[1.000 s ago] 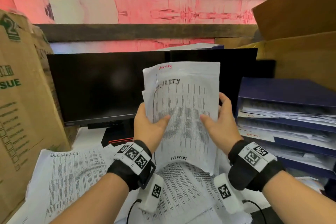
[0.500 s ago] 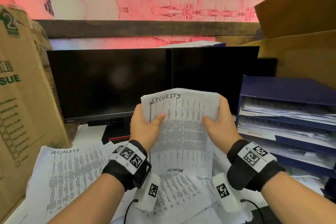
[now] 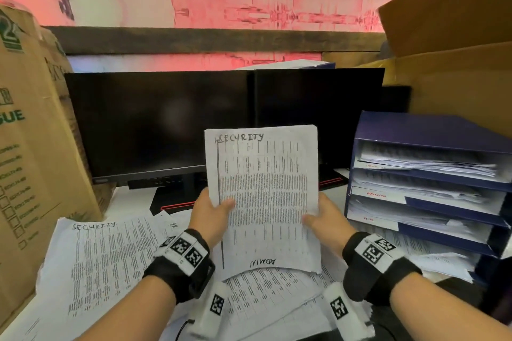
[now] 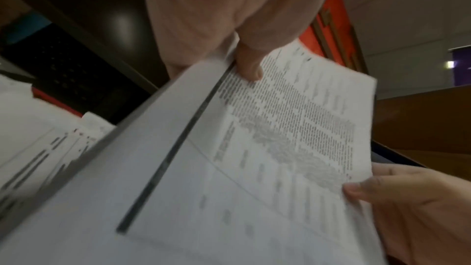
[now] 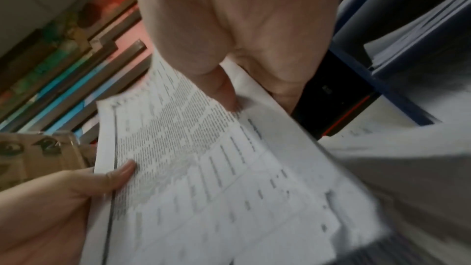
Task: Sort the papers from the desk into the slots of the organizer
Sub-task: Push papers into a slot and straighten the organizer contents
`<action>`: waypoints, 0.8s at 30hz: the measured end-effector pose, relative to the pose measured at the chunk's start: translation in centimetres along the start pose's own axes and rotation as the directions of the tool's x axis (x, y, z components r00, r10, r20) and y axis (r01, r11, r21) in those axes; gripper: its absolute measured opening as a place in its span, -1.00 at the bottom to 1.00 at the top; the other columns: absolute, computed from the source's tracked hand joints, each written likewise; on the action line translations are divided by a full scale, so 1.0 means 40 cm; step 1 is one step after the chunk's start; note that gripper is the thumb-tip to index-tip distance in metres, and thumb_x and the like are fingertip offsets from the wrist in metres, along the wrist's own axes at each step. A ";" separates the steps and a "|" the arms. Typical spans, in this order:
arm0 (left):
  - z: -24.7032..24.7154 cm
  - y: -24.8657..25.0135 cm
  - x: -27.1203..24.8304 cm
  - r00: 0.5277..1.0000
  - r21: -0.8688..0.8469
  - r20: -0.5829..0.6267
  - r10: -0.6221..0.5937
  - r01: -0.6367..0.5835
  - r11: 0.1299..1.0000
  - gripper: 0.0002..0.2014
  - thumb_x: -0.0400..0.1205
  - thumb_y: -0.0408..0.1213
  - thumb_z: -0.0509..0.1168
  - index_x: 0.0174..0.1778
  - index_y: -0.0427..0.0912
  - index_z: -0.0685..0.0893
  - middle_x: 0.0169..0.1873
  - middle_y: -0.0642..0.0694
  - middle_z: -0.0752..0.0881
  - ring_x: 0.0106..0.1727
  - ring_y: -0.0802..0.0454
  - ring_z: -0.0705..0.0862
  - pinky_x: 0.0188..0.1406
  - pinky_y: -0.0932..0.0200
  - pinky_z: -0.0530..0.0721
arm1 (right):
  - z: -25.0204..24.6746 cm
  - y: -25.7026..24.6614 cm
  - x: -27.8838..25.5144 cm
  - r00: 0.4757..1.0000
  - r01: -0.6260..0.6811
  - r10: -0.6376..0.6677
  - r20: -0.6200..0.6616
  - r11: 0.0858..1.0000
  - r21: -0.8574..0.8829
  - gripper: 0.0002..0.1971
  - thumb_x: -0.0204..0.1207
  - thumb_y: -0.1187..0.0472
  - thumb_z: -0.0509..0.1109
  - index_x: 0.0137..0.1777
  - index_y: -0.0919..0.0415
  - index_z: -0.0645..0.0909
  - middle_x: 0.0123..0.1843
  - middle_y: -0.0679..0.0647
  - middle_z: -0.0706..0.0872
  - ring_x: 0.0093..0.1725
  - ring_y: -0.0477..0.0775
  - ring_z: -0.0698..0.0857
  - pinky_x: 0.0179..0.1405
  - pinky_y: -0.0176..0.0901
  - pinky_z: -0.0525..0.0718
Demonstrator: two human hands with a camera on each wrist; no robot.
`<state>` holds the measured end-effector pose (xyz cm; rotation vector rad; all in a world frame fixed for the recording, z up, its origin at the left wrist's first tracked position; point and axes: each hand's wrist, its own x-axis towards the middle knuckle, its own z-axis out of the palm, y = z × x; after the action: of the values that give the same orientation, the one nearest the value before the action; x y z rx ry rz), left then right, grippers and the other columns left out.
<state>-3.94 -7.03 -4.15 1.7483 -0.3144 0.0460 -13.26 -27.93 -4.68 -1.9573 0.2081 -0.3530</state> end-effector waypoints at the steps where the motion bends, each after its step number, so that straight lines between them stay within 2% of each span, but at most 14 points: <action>1: 0.000 0.012 0.003 0.999 0.013 0.032 -0.002 0.001 1.000 -0.63 0.67 -0.39 0.27 0.41 -0.14 0.51 0.20 0.00 0.67 0.17 0.07 0.65 0.13 0.17 0.60 | -0.017 -0.011 -0.004 1.000 0.010 -0.010 -0.010 1.000 0.001 -0.64 0.56 0.45 0.28 0.28 0.09 0.49 0.22 -0.01 0.69 0.26 0.02 0.66 0.29 -0.04 0.63; 3: 0.012 0.029 0.004 0.989 0.023 0.146 -0.020 0.017 1.000 -0.60 0.67 -0.39 0.26 0.44 -0.10 0.50 0.24 -0.03 0.69 0.23 0.02 0.67 0.25 0.04 0.63 | -0.057 -0.040 -0.029 1.000 0.021 -0.021 0.021 1.000 -0.008 -0.65 0.54 0.49 0.28 0.11 0.02 0.62 0.12 0.00 0.76 0.17 0.01 0.72 0.19 -0.08 0.68; 5: 0.042 0.035 -0.006 0.959 0.016 0.277 -0.056 0.053 0.998 -0.59 0.68 -0.40 0.23 0.46 -0.06 0.49 0.27 -0.05 0.69 0.25 0.00 0.68 0.32 -0.09 0.62 | -0.101 -0.044 -0.060 0.999 0.015 -0.014 0.049 1.000 -0.004 -0.63 0.54 0.49 0.28 0.02 -0.04 0.67 0.09 0.00 0.80 0.13 0.01 0.75 0.17 -0.06 0.69; 9: 0.125 0.016 -0.040 0.872 0.090 0.478 -0.107 0.073 0.993 -0.60 0.69 -0.39 0.21 0.46 -0.04 0.49 0.31 -0.03 0.67 0.28 0.01 0.66 0.39 -0.15 0.57 | -0.180 0.004 -0.134 0.995 -0.086 0.087 0.057 0.996 -0.011 -0.73 0.56 0.42 0.36 0.08 0.04 0.69 0.09 0.01 0.81 0.12 0.01 0.76 0.12 -0.11 0.70; 12: 0.184 -0.001 -0.072 0.785 0.176 0.600 -0.154 0.058 0.983 -0.59 0.69 -0.34 0.23 0.48 -0.03 0.48 0.33 -0.01 0.67 0.33 -0.01 0.64 0.41 -0.16 0.54 | -0.235 0.072 -0.188 0.975 -0.200 0.205 0.085 0.978 -0.064 -0.65 0.53 0.46 0.35 0.23 0.08 0.65 0.17 0.04 0.79 0.18 0.06 0.74 0.22 0.02 0.70; 14: 0.215 -0.005 -0.098 0.715 0.248 0.675 -0.181 0.011 0.969 -0.60 0.68 -0.29 0.25 0.46 -0.02 0.50 0.31 0.01 0.68 0.32 0.00 0.65 0.41 -0.14 0.55 | -0.266 0.116 -0.221 0.953 -0.278 0.286 0.101 0.957 -0.085 -0.58 0.49 0.51 0.33 0.26 0.10 0.65 0.19 0.06 0.78 0.21 0.10 0.73 0.27 0.11 0.68; 16: 0.255 -0.007 -0.128 0.617 0.308 0.758 -0.211 -0.053 0.950 -0.60 0.66 -0.27 0.26 0.45 -0.03 0.52 0.32 0.03 0.67 0.33 0.02 0.64 0.43 -0.10 0.54 | -0.299 0.145 -0.266 0.916 -0.370 0.375 0.144 0.927 -0.065 -0.52 0.46 0.57 0.30 0.26 0.08 0.62 0.20 0.06 0.77 0.22 0.10 0.72 0.26 0.07 0.68; 18: 0.288 0.006 -0.155 0.548 0.379 0.801 -0.242 -0.151 0.913 -0.63 0.69 -0.28 0.23 0.44 -0.05 0.52 0.36 0.06 0.62 0.34 0.05 0.61 0.45 0.04 0.50 | -0.330 0.160 -0.303 0.864 -0.436 0.429 0.262 0.899 -0.035 -0.48 0.45 0.56 0.31 0.32 0.05 0.58 0.24 0.05 0.76 0.26 0.11 0.71 0.27 0.04 0.67; 20: 0.318 0.012 -0.173 0.520 0.437 0.808 -0.277 -0.214 0.873 -0.62 0.67 -0.24 0.27 0.44 -0.05 0.53 0.34 0.06 0.63 0.29 0.09 0.61 0.41 0.14 0.50 | -0.360 0.171 -0.331 0.814 -0.496 0.468 0.343 0.868 -0.007 -0.44 0.46 0.55 0.33 0.38 0.01 0.54 0.28 0.08 0.75 0.26 0.14 0.73 0.22 0.10 0.70; 22: 0.339 0.009 -0.178 0.528 0.462 0.797 -0.294 -0.218 0.860 -0.56 0.54 -0.14 0.40 0.36 -0.05 0.61 0.25 0.06 0.71 0.24 0.06 0.67 0.40 0.04 0.55 | -0.386 0.183 -0.348 0.755 -0.577 0.546 0.363 0.816 -0.027 -0.46 0.52 0.55 0.26 0.38 0.00 0.51 0.27 0.09 0.75 0.23 0.18 0.75 0.13 0.15 0.74; 24: 0.369 0.001 -0.172 0.528 0.463 0.797 -0.294 -0.221 0.858 -0.51 0.42 -0.09 0.47 0.29 -0.05 0.67 0.16 0.03 0.76 0.19 0.01 0.71 0.36 -0.06 0.60 | -0.409 0.189 -0.367 0.723 -0.614 0.582 0.373 0.788 -0.039 -0.48 0.55 0.55 0.19 0.43 0.09 0.50 0.29 0.12 0.74 0.23 0.21 0.75 0.08 0.15 0.77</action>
<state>-12.68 -20.08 -8.52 2.2140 -1.0807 -0.8984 -32.52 -40.61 -7.72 -1.7131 0.5557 0.4303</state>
